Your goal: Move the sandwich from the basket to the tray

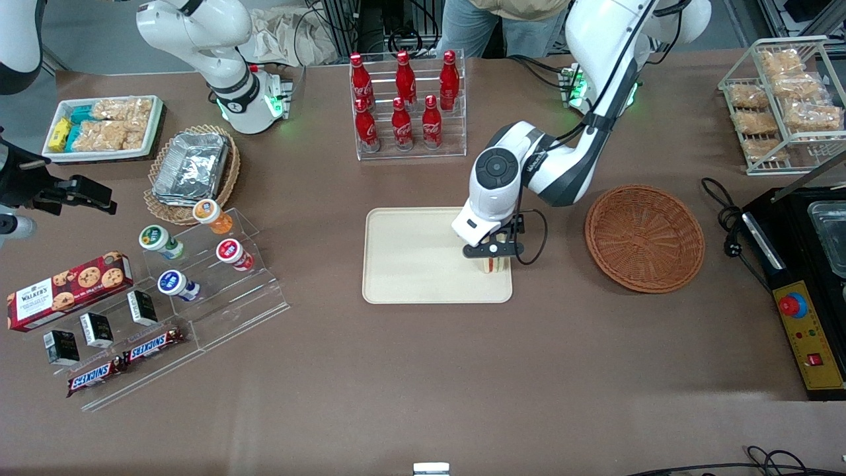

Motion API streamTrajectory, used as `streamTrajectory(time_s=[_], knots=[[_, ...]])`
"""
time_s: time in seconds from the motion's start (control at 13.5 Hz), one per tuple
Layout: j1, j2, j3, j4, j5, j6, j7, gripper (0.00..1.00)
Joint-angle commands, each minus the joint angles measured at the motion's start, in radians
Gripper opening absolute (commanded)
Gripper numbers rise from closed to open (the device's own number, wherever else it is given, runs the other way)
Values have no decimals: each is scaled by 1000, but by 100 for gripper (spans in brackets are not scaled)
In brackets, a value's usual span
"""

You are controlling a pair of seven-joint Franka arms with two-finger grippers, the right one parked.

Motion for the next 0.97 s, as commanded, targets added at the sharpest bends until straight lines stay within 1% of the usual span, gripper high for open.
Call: streamTrajectory(time_s=[0.0, 0.07, 0.22, 0.3, 0.45, 0.67, 0.82, 0.89], knots=[[-2, 12, 3, 217, 19, -246, -27, 100], [9, 17, 6, 263, 17, -288, -18, 100], [64, 4, 6, 302, 16, -314, 17, 100], [82, -5, 7, 323, 10, -342, 60, 100], [153, -25, 3, 366, -1, -421, 157, 100], [181, -64, 17, 397, 19, -512, 243, 100], [248, -74, 18, 412, 14, -511, 248, 100], [282, -75, 18, 432, 14, -511, 281, 100]])
